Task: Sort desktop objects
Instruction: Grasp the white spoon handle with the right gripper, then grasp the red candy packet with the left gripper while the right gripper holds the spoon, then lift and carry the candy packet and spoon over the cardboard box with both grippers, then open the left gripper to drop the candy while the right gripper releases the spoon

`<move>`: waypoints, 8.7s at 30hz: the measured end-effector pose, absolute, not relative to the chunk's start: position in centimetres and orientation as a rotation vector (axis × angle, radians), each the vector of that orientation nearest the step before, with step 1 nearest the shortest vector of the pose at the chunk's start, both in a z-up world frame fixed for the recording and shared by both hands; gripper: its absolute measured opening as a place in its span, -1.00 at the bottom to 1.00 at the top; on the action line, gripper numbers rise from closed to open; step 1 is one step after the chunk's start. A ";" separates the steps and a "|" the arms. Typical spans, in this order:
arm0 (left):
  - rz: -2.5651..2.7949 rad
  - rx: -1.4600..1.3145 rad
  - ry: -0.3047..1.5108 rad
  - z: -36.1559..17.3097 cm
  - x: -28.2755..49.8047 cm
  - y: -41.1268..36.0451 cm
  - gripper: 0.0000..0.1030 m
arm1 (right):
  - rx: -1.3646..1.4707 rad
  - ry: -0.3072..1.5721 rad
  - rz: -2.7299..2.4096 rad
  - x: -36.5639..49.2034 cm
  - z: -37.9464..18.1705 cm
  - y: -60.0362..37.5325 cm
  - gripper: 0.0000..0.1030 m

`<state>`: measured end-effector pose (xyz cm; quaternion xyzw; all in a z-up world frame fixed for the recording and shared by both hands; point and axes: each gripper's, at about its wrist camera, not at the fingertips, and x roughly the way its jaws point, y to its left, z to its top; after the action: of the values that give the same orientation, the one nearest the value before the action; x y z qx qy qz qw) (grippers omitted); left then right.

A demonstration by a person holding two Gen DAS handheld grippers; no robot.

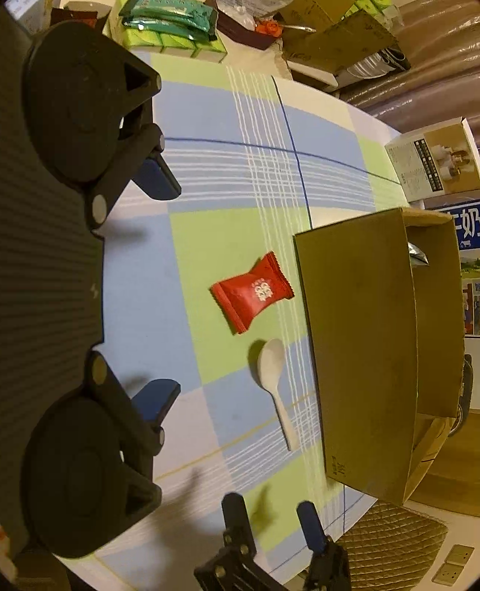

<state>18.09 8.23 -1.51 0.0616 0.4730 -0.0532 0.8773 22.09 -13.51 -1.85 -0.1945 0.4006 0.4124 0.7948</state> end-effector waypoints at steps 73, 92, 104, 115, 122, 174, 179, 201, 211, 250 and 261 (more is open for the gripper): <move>-0.197 0.053 1.017 -5.0 12.3 5.1 0.82 | -0.161 1.002 0.652 13.4 -4.8 -18.3 0.24; -0.020 0.032 1.043 -6.3 11.6 4.6 0.99 | -0.306 0.958 0.605 10.8 -6.5 -19.4 0.97; 0.013 -0.162 0.940 -4.3 11.7 5.9 0.87 | -0.248 0.878 0.615 11.8 -5.1 -19.9 0.97; 0.031 -0.126 0.944 -5.2 14.4 3.9 0.07 | -0.259 0.862 0.644 13.5 -5.7 -18.4 0.94; 0.033 -0.083 0.919 -5.4 14.7 3.8 -0.21 | -0.251 0.840 0.679 15.2 -5.9 -16.6 0.62; 0.034 0.005 0.916 -5.5 15.2 5.6 -0.57 | -0.225 0.753 0.722 16.7 -7.0 -14.2 -0.41; 0.022 0.019 0.920 -5.3 14.4 5.3 -0.57 | -0.206 0.755 0.701 16.4 -6.7 -14.7 -0.41; -0.027 0.008 0.889 -2.0 12.3 3.9 -0.58 | -0.138 0.708 0.619 14.5 -2.6 -17.1 -0.41; -0.037 0.013 0.858 0.4 12.0 4.2 -0.58 | -0.132 0.661 0.599 14.3 0.0 -18.0 -0.41; -0.184 0.059 0.728 11.5 33.1 3.7 -0.58 | -0.041 0.549 0.563 35.7 13.8 -18.2 -0.41; -0.180 0.010 0.783 8.7 37.6 4.2 -0.58 | 0.017 0.574 0.536 40.3 11.9 -17.2 -0.41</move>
<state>37.62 4.19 8.72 0.0048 0.3810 -0.0877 0.9204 40.32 -17.22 11.87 0.0082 0.2797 0.2610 0.9239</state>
